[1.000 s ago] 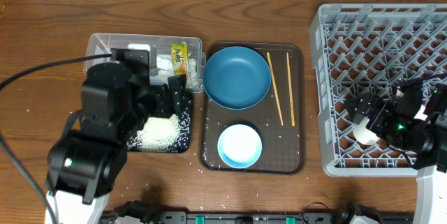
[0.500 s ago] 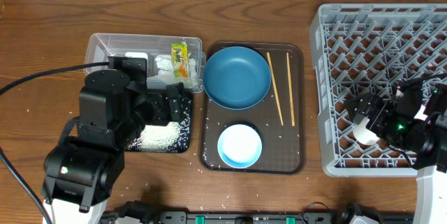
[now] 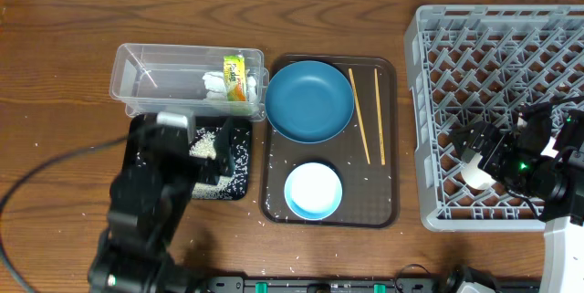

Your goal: Sort waste into correct bins and load items into the dishwasher rack

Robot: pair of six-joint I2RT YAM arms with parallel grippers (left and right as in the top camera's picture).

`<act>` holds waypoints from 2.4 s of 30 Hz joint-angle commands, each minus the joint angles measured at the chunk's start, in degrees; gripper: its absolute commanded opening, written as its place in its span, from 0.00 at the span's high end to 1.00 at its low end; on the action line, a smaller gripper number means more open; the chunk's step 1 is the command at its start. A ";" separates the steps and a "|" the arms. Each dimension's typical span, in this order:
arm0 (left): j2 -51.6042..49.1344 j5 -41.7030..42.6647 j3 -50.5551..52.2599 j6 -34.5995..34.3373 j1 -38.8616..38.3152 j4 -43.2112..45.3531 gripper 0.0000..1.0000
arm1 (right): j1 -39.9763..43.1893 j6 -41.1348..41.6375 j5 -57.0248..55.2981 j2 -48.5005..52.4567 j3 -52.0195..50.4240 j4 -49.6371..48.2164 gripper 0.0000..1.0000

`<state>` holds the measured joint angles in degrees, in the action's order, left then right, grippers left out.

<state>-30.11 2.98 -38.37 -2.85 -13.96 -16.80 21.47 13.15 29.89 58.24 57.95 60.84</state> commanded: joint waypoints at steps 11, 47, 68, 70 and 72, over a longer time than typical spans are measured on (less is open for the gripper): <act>25.05 -0.87 21.20 2.40 2.16 4.66 0.07 | -0.46 0.07 0.07 -0.09 -0.11 0.07 0.01; 29.81 -1.09 38.14 2.40 2.38 13.00 0.07 | -0.46 0.07 0.09 -0.09 -0.11 0.07 0.01; 29.81 -1.09 38.14 2.40 2.38 13.00 0.06 | -25.53 1.27 -4.13 3.89 -0.35 -8.15 0.23; 29.81 -1.09 38.14 2.40 2.38 13.00 0.06 | -32.57 2.60 -9.20 5.44 -0.35 -8.15 0.28; 29.81 -1.09 38.14 2.40 2.38 13.00 0.07 | -39.60 2.71 -11.26 7.80 -0.35 -8.31 0.31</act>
<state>-0.60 2.61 -1.41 -1.23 -11.99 -2.13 -10.50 14.92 26.20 63.68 57.87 52.60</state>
